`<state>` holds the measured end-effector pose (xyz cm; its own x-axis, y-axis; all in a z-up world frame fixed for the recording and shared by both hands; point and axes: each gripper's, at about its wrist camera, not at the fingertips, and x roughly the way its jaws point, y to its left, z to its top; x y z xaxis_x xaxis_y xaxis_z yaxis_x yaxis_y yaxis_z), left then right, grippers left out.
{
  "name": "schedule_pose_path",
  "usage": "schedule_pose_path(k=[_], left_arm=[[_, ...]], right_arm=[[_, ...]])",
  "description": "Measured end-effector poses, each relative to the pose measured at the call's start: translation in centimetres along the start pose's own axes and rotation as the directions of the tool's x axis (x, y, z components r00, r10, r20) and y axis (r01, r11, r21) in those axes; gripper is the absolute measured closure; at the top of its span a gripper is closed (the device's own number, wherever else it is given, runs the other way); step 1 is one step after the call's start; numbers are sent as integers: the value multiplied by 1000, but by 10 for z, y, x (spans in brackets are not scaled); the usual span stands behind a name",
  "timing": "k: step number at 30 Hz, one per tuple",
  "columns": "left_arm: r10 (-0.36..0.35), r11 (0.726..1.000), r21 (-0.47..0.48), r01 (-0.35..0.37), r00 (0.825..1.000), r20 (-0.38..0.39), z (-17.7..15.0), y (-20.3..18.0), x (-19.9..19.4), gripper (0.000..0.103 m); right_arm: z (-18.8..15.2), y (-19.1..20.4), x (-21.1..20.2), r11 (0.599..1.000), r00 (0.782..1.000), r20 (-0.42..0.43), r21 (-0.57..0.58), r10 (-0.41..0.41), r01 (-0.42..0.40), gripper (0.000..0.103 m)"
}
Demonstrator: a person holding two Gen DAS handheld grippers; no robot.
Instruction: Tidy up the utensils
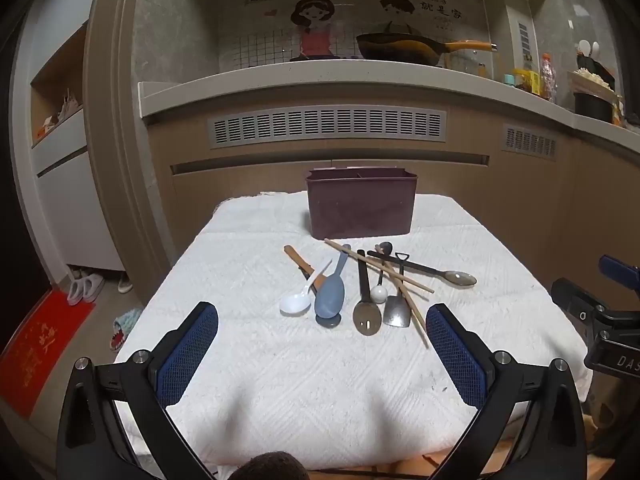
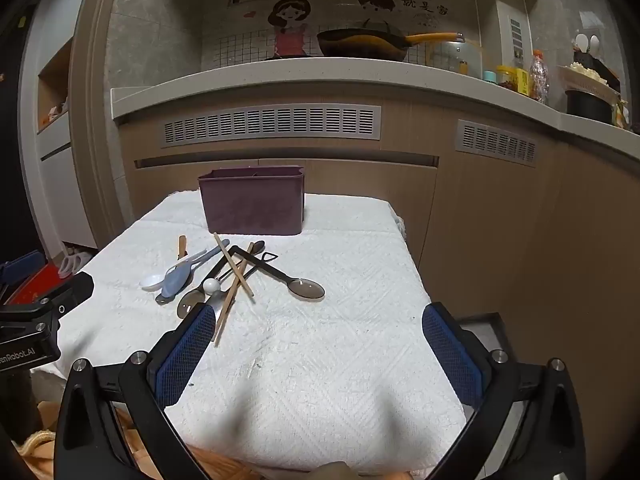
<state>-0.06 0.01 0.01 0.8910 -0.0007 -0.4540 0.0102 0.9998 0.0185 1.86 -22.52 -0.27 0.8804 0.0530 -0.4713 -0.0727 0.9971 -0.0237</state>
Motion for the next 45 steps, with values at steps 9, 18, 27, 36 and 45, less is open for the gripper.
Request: schedule_pose_path(k=[9, 18, 27, 36, 45], left_arm=[[6, 1000, 8, -6, 1000, -13, -2, 2, 8, 0], [12, 1000, 7, -12, 1000, -29, -4, 0, 9, 0], [11, 1000, 7, -11, 999, -31, -4, 1, 9, 0], [11, 1000, 9, -10, 999, -34, -6, 0, 9, 0], [9, 1000, 10, -9, 999, -38, -8, -1, 10, 0]], right_arm=[[-1, 0, 1, 1000, 1000, -16, 11, 16, -16, 0], [-1, -1, 4, 999, 999, -28, 18, 34, -33, 0], [-2, 2, 4, 999, 999, -31, 6, 42, -42, 0], [-2, 2, 4, 999, 998, -39, 6, 49, -48, 0], [-2, 1, 4, 999, 998, -39, 6, 47, -47, 0]])
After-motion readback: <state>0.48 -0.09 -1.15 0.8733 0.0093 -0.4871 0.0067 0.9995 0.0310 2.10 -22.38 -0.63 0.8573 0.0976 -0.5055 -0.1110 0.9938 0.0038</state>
